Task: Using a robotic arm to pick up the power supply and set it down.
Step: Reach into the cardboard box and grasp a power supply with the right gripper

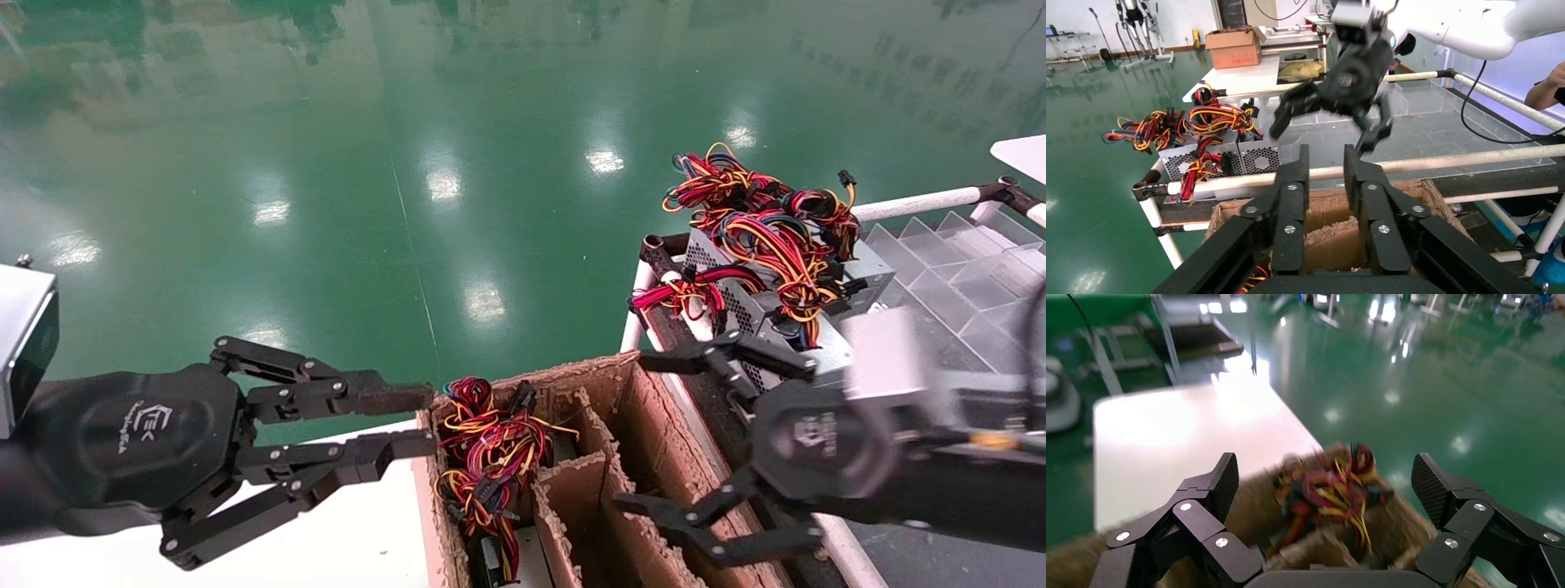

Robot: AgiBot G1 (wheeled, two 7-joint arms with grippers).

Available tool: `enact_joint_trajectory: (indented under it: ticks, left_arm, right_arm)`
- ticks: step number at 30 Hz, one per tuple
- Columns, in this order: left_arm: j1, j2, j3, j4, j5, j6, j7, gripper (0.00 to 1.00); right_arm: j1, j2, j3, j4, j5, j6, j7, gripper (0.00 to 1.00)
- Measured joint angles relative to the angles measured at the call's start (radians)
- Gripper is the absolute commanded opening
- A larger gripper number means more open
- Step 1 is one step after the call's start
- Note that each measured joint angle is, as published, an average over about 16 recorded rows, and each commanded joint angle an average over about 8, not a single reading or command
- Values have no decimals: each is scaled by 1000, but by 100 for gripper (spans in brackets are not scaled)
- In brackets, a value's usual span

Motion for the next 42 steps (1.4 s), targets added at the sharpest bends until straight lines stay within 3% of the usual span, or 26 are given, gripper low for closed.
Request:
enact_joint_trajectory:
  ticks: [10,18,26,27,42]
  left_arm:
    - [0,0,0,0,0,0,0,100]
    - [0,0,0,0,0,0,0,100]
    - [0,0,1,0,0,0,0,100]
    - [0,0,1,0,0,0,0,100]
    - [0,0,1,0,-1,0,1,100]
  right_arm:
    - [51,-118,-101,40,-272,109,-113,100]
    - [64,-198,-153,60,-407,172,-200,98]
    - [60,-249,-176,63,-477,225,-246,3]
    - [59,-253,-177,63,-482,231,-248,0]
    - [47,-306,-197,53,-536,292,-249,0]
